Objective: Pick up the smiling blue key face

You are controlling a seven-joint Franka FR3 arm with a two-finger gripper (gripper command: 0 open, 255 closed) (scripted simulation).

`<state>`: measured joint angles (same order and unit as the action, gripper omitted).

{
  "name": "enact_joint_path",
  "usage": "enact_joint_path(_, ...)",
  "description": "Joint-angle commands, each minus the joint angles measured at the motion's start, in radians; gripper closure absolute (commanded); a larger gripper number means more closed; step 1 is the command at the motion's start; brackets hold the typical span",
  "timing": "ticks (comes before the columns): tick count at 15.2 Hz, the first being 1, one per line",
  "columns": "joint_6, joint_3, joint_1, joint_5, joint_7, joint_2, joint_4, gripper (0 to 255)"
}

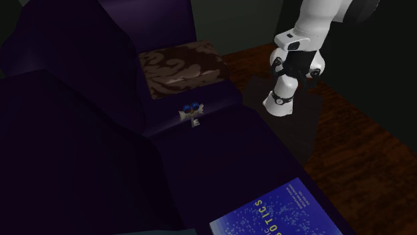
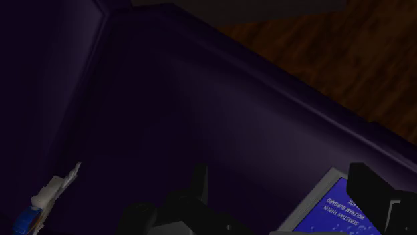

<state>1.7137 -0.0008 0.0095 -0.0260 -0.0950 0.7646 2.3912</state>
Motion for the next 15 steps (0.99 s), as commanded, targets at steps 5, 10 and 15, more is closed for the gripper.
enact_joint_path(5,0.083,-0.042,-0.044,0.033,0.005,-0.098,-0.02,0)
enact_joint_path(10,0.176,-0.096,-0.094,0.064,0.009,-0.228,-0.063,0)
enact_joint_path(15,0.256,-0.151,-0.136,0.083,0.013,-0.364,-0.128,0)
